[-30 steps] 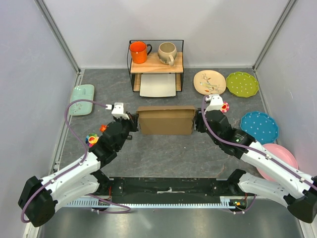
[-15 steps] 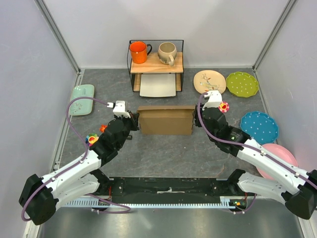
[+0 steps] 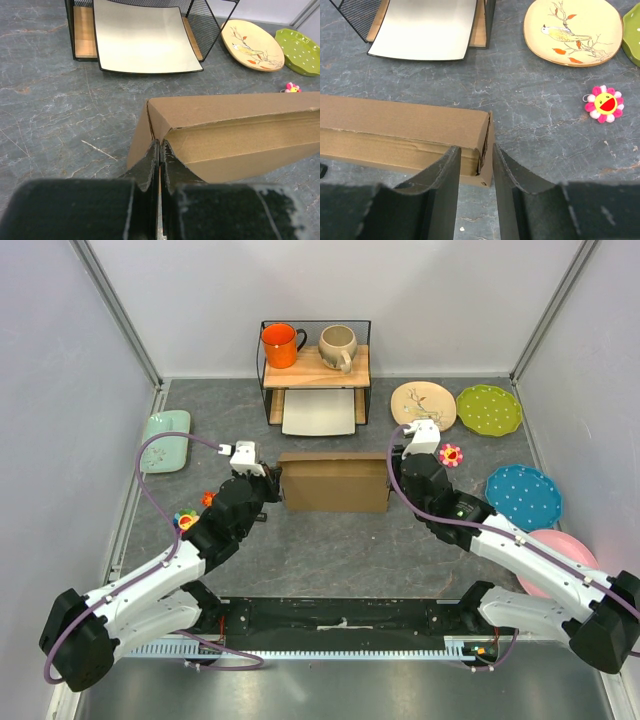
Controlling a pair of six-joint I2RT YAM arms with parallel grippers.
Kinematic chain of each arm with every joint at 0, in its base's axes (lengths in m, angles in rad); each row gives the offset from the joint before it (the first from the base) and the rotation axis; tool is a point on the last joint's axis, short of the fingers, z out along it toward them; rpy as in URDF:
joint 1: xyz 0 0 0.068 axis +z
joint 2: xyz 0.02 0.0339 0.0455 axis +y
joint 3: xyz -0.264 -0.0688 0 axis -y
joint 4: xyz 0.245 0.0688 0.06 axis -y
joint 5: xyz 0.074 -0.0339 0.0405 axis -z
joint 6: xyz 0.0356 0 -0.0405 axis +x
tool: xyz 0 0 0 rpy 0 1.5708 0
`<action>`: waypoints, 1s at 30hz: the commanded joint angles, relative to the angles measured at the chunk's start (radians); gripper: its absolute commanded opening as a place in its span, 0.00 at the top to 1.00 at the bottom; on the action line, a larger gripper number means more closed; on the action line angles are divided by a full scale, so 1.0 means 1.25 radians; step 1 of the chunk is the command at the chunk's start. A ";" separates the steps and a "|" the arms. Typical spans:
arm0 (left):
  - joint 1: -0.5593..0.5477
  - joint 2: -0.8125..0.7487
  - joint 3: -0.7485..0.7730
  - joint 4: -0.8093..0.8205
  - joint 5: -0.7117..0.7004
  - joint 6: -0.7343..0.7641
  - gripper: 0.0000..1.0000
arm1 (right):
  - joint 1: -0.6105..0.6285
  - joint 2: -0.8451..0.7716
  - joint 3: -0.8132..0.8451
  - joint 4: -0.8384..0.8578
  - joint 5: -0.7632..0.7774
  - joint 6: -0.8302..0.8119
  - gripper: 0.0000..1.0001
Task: Fold the paper box
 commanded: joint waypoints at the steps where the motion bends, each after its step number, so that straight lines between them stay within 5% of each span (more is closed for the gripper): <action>1: -0.003 0.019 0.008 -0.070 0.003 0.029 0.98 | -0.003 0.006 0.006 0.041 0.018 -0.016 0.62; 17: -0.004 0.032 0.010 -0.068 0.005 0.034 0.98 | -0.007 0.017 -0.032 0.048 0.039 -0.013 1.00; 30: -0.004 0.038 0.005 -0.065 0.007 0.027 0.98 | -0.005 0.019 -0.128 0.019 0.044 0.086 1.00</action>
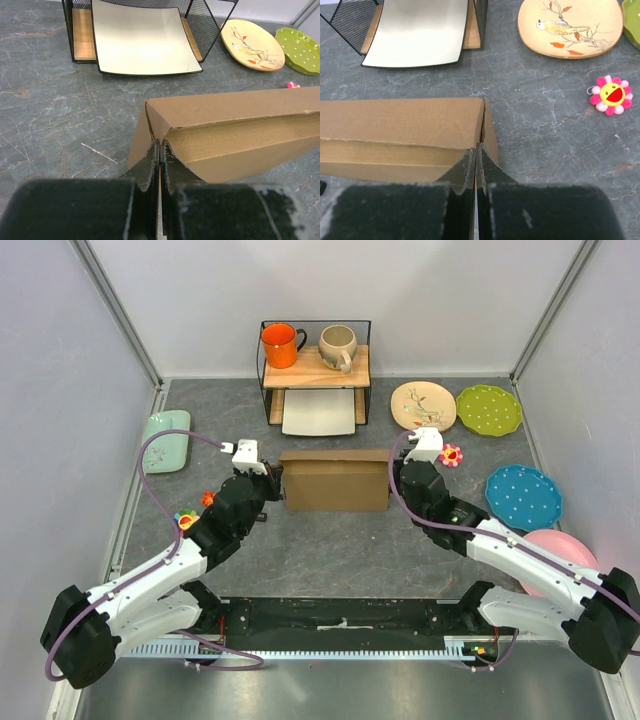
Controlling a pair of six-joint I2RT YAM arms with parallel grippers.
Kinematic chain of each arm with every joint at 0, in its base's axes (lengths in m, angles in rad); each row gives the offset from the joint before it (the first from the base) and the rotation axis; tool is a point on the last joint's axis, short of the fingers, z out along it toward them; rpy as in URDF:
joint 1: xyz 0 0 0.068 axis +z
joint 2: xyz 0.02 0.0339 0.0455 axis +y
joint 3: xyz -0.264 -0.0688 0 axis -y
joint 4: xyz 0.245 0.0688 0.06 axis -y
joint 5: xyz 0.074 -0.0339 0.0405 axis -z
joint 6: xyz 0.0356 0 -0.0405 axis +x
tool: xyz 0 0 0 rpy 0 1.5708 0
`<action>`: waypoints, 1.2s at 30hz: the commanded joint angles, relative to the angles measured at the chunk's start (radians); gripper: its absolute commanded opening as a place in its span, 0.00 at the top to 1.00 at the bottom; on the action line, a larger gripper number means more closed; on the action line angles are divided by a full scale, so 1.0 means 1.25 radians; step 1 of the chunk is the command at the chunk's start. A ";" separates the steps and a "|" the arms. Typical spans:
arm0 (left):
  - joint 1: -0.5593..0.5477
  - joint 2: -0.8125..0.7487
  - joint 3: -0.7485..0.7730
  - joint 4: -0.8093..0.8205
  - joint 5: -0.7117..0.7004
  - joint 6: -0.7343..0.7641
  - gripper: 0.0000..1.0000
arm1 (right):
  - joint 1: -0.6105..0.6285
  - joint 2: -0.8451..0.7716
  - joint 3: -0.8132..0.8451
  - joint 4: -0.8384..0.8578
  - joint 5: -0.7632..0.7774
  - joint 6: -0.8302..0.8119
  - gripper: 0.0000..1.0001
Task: Fold the paper box
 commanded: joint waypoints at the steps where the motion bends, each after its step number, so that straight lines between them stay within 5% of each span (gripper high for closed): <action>1: -0.004 0.022 -0.007 -0.070 0.007 0.015 0.98 | -0.001 0.014 -0.056 -0.084 0.007 0.052 1.00; 7: -0.004 0.029 -0.008 -0.074 0.004 0.004 0.98 | -0.003 0.031 -0.082 -0.097 0.004 0.082 1.00; 19: -0.003 -0.020 0.078 -0.139 -0.014 0.071 0.66 | -0.003 0.048 -0.032 -0.121 0.008 0.081 1.00; 36: 0.015 -0.009 0.121 -0.116 0.003 0.097 0.71 | 0.000 0.042 -0.023 -0.129 0.009 0.073 1.00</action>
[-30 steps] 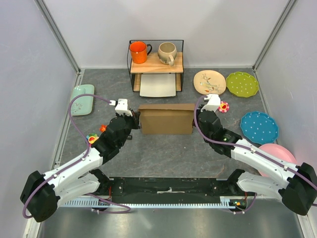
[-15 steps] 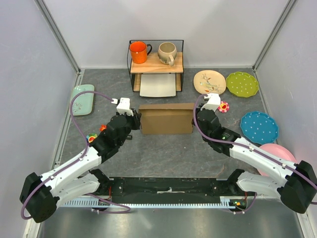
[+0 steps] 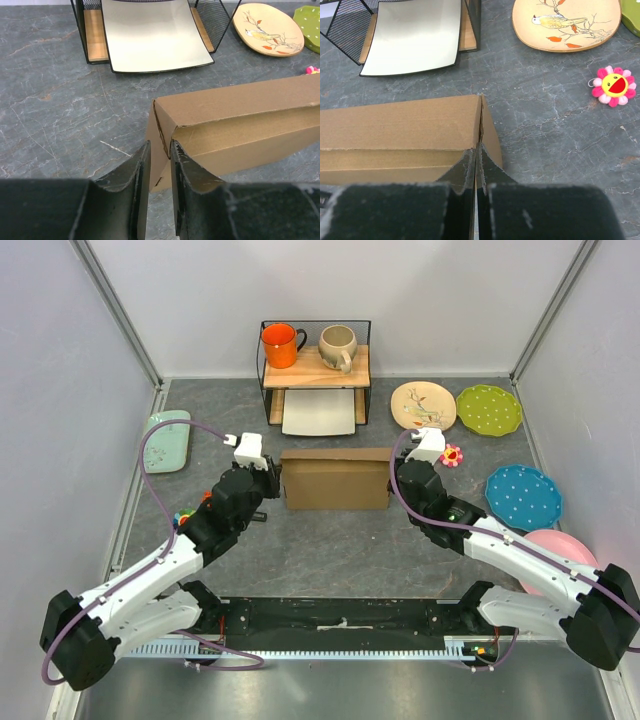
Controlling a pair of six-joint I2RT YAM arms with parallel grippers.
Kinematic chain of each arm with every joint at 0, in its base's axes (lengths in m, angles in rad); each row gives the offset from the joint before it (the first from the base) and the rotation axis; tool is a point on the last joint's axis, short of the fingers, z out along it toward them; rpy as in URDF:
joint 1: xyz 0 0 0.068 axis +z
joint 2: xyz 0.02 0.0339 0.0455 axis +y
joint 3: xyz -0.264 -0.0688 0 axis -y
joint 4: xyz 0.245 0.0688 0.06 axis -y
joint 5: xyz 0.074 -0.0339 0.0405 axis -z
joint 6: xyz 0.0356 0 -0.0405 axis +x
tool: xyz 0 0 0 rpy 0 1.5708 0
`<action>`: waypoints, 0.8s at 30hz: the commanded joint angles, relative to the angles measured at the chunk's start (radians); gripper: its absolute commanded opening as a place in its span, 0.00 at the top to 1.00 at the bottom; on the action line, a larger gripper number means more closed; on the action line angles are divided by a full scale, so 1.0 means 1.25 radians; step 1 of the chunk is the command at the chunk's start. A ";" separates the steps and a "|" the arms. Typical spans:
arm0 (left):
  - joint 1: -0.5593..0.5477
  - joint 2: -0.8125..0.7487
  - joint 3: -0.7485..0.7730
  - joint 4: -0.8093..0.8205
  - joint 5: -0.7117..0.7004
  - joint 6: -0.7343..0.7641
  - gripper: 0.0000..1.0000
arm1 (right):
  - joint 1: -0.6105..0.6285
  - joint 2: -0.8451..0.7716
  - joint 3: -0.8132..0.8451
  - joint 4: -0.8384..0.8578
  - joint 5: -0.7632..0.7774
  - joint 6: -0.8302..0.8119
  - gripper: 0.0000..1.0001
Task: Fold the paper box
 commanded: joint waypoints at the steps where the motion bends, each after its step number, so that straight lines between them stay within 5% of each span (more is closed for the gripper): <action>1: 0.009 0.008 0.045 0.023 0.005 0.031 0.73 | -0.001 0.023 -0.018 -0.134 -0.012 0.001 1.00; 11: 0.012 0.035 0.070 0.029 0.025 0.037 0.73 | 0.000 0.026 -0.019 -0.134 -0.015 0.001 1.00; 19: 0.015 0.044 0.061 0.039 0.035 0.039 0.98 | -0.001 0.026 -0.018 -0.134 -0.016 -0.001 1.00; 24: 0.016 0.045 0.061 0.046 0.051 0.039 0.98 | 0.000 0.027 -0.020 -0.134 -0.020 -0.001 1.00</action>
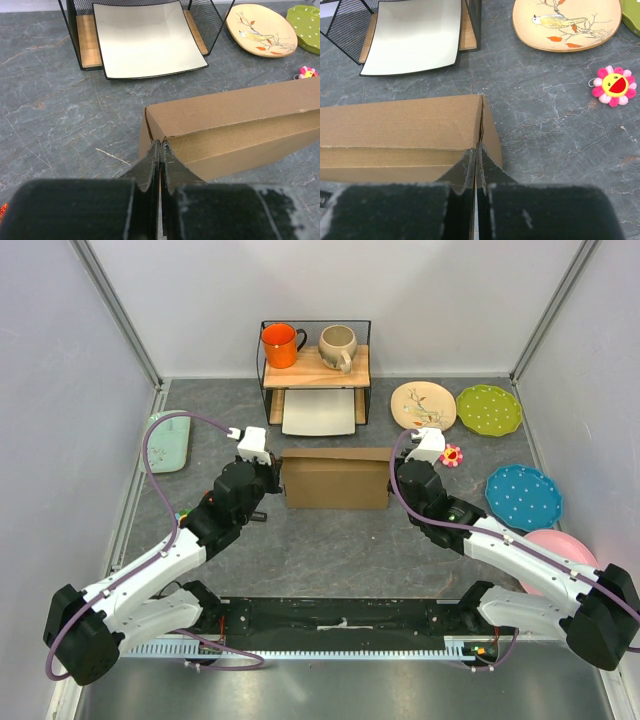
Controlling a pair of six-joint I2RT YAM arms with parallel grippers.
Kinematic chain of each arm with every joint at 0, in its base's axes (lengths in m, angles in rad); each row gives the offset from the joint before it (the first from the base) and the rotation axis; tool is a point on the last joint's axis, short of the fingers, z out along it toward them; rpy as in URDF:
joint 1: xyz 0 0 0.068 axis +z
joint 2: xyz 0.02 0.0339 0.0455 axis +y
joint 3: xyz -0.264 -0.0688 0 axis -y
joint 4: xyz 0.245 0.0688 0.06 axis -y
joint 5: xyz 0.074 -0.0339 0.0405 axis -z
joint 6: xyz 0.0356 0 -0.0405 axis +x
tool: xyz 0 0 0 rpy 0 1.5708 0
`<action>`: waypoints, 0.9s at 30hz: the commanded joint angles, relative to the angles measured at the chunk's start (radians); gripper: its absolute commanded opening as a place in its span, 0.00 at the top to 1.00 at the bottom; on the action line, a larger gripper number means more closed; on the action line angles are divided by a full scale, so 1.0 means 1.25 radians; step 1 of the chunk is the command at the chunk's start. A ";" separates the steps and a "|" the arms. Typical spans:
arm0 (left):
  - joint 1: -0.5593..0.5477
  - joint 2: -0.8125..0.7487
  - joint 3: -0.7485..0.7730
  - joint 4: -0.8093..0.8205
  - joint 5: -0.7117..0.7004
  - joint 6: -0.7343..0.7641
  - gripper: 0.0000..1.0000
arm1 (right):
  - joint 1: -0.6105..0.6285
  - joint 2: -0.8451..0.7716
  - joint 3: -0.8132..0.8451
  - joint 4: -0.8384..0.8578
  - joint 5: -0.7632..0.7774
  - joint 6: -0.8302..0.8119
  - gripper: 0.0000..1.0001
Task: Fold the paper box
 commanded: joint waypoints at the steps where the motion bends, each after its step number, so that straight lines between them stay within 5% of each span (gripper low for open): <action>1: 0.003 0.003 0.019 0.045 0.024 0.030 0.98 | -0.001 0.026 -0.020 -0.134 -0.021 -0.001 1.00; 27: 0.001 0.084 -0.182 0.103 0.010 -0.146 0.98 | -0.001 0.012 -0.050 -0.132 -0.032 0.007 1.00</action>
